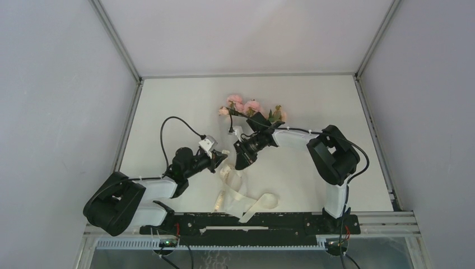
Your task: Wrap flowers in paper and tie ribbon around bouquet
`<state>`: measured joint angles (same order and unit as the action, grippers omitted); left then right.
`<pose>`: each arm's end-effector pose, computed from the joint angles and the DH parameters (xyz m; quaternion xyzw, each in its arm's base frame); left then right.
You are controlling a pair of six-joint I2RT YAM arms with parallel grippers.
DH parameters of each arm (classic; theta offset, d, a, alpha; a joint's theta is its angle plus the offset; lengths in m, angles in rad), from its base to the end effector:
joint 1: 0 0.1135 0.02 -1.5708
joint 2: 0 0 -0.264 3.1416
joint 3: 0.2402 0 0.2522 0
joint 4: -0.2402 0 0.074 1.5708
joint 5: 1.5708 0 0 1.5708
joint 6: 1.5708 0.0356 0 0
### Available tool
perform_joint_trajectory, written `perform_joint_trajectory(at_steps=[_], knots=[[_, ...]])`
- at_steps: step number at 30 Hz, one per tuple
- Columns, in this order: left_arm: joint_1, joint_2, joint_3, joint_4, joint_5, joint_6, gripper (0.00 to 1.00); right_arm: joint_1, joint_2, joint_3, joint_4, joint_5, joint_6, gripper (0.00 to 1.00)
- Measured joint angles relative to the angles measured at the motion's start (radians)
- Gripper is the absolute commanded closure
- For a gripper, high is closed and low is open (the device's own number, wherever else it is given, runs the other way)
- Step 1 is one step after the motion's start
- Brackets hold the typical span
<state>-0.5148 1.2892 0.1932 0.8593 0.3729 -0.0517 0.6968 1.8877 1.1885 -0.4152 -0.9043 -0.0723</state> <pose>0.1817 -0.1177 0.1515 0.2888 0.7251 -0.3097 0.5430 0.2663 0.2593 0.1664 -0.4203 0.7751 0.4675 0.0629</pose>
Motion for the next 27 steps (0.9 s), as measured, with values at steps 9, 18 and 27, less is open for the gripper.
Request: perform_joint_trajectory(at_steps=[9,18,27], knots=[[0.013,-0.013,0.0,-0.021,-0.038,-0.001,1.0,-0.009,0.008,-0.021,0.108,-0.152,0.029,0.75],[0.032,-0.039,0.0,-0.1,-0.182,-0.092,0.44,0.012,0.032,-0.061,0.286,-0.188,0.142,0.7],[0.06,-0.17,0.029,-0.321,-0.39,-0.265,0.2,-0.002,0.05,-0.087,0.346,-0.206,0.181,0.68]])
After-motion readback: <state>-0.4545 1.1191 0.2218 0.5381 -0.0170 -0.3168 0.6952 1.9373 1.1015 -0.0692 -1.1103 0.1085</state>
